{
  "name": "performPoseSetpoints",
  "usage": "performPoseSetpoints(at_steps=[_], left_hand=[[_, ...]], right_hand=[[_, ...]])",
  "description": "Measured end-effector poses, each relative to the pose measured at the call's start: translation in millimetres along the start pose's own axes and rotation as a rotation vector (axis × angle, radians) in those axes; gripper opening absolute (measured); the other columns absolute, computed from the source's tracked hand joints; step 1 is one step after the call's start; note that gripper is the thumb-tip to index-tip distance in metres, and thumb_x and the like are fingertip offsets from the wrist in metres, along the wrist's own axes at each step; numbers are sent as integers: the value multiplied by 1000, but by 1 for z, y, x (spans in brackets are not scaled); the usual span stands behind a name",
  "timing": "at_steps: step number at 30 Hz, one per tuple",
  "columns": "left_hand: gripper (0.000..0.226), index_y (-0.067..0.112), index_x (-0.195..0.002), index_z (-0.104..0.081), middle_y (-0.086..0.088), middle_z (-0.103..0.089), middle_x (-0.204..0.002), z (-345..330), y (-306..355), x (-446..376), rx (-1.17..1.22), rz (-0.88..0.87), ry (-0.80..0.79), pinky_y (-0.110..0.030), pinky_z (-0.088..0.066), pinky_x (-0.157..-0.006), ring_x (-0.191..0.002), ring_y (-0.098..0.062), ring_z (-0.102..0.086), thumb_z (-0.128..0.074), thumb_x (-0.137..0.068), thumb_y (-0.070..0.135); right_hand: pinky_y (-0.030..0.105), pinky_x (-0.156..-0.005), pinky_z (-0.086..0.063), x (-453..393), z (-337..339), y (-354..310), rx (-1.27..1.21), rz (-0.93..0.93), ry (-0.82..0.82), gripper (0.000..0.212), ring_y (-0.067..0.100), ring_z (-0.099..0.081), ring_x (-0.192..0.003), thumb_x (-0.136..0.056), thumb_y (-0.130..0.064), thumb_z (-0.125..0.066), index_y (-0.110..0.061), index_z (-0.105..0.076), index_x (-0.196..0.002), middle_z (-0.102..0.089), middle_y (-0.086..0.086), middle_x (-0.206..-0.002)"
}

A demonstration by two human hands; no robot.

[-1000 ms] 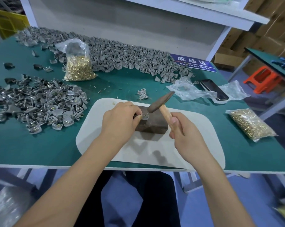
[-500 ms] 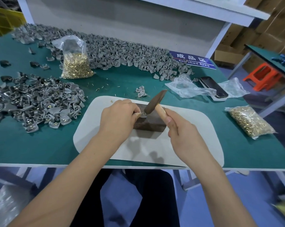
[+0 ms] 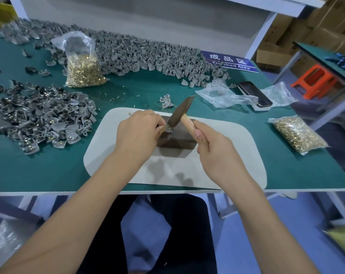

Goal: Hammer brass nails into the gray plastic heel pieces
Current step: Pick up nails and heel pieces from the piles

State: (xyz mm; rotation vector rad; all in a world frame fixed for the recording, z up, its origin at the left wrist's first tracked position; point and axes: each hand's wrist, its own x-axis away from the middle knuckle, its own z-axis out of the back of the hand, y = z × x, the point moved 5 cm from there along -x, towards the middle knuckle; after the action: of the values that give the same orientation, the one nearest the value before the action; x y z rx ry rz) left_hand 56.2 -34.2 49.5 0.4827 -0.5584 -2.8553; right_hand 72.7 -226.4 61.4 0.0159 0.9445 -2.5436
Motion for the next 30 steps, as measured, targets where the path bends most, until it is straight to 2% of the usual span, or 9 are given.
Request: performPoseSetpoints(at_steps=[4, 7, 11, 14, 18, 21, 25, 27, 30], left_hand=[[12, 30, -102, -70, 8, -65, -107, 1, 1, 1, 9, -10, -3, -38, -49, -78, -108, -20, -56, -59, -101, 35], [12, 29, -102, -70, 7, -65, -107, 1, 2, 0, -8, -33, -10, -38, -49, -78, -107, -21, -56, -58, -101, 32], [14, 30, -101, -70, 9, -65, -108, 1, 1, -1, 3, -40, -26, -37, -47, -79, -109, -20, -55, -58, -102, 36], [13, 29, -101, -70, 9, -65, -108, 0, 0, -1, -6, -46, -25, -37, -47, -79, -109, -19, -55, -59, -101, 36], [16, 30, -100, -71, 9, -66, -108, 0, -1, -1, 11, -52, -25, -39, -47, -81, -109, -19, -56, -57, -101, 38], [15, 30, -101, -70, 9, -66, -109, 1, -1, -1, -13, -59, -17, -39, -47, -82, -110, -19, -55, -56, -101, 37], [16, 30, -103, -70, 8, -66, -110, 1, 0, -1, -18, -73, -13, -39, -48, -81, -111, -20, -56, -55, -102, 37], [15, 30, -103, -70, 8, -66, -110, 1, -1, -1, -17, -72, -12, -39, -48, -82, -111, -20, -56, -56, -102, 36], [15, 29, -102, -70, 8, -66, -109, 0, -1, -1, -9, -74, -12, -40, -49, -82, -110, -20, -56, -56, -102, 36]], right_hand=[[46, -65, -48, 7, -2, -5, -43, -10, 83, 32, 26, -50, -66, -110, -37, -32, -34, -57, -130, -49, -9, -66], [46, -67, -49, 7, -5, -4, 2, -12, 11, 29, 24, -53, -67, -110, -38, -33, -41, -56, -126, -52, -7, -65], [43, -66, -46, 7, -2, -3, -55, -35, 123, 34, 23, -51, -66, -110, -36, -32, -36, -57, -133, -52, -9, -68], [42, -65, -46, 6, -5, -1, -13, -27, 33, 29, 24, -54, -69, -111, -36, -34, -37, -59, -126, -55, -7, -68], [36, -65, -44, 8, 0, -2, -57, -44, 157, 38, 16, -51, -67, -109, -42, -29, -44, -53, -138, -56, -13, -71], [41, -71, -48, 8, -7, -3, -13, -26, 32, 33, 24, -58, -78, -110, -38, -33, -43, -55, -134, -65, -6, -83], [43, -68, -44, 7, -4, -1, -35, -37, 89, 37, 25, -54, -70, -110, -37, -32, -40, -54, -140, -57, -8, -73], [44, -68, -47, 8, -8, -2, -16, -31, 36, 35, 26, -54, -68, -110, -35, -33, -39, -55, -138, -56, -5, -70], [38, -65, -45, 6, -3, 1, -45, -15, 77, 34, 16, -51, -65, -111, -37, -34, -41, -57, -137, -53, -14, -66]])
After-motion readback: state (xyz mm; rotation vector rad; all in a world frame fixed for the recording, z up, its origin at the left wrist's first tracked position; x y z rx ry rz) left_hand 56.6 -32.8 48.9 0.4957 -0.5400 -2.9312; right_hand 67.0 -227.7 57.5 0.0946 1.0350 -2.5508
